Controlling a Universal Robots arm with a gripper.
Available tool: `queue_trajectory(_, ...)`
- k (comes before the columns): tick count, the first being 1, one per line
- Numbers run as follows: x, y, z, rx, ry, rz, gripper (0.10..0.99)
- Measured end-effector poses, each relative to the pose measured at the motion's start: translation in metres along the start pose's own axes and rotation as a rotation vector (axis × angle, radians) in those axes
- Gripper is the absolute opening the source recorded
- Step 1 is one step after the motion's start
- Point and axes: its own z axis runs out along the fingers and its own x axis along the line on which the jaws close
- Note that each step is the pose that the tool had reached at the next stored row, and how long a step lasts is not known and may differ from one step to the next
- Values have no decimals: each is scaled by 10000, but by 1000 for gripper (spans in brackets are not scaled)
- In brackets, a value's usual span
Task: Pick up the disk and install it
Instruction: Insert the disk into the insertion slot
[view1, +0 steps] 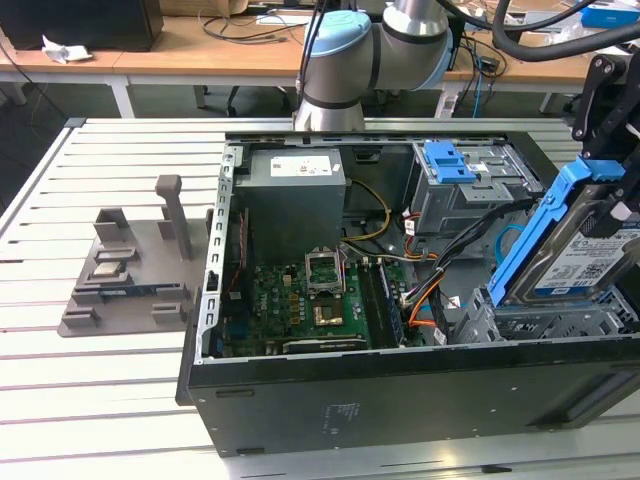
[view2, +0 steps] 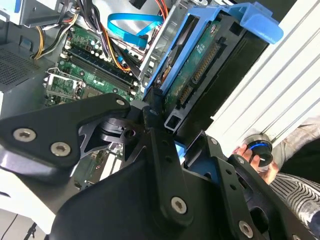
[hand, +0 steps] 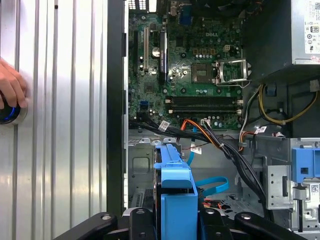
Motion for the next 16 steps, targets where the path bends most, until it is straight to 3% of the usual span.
queue_trajectory(10,-28,-1,22,0,1,0,365)
queue_trajectory(12,-86,-21,50,-1,28,1,365)
queue_trajectory(16,-91,-24,114,-1,79,4,365)
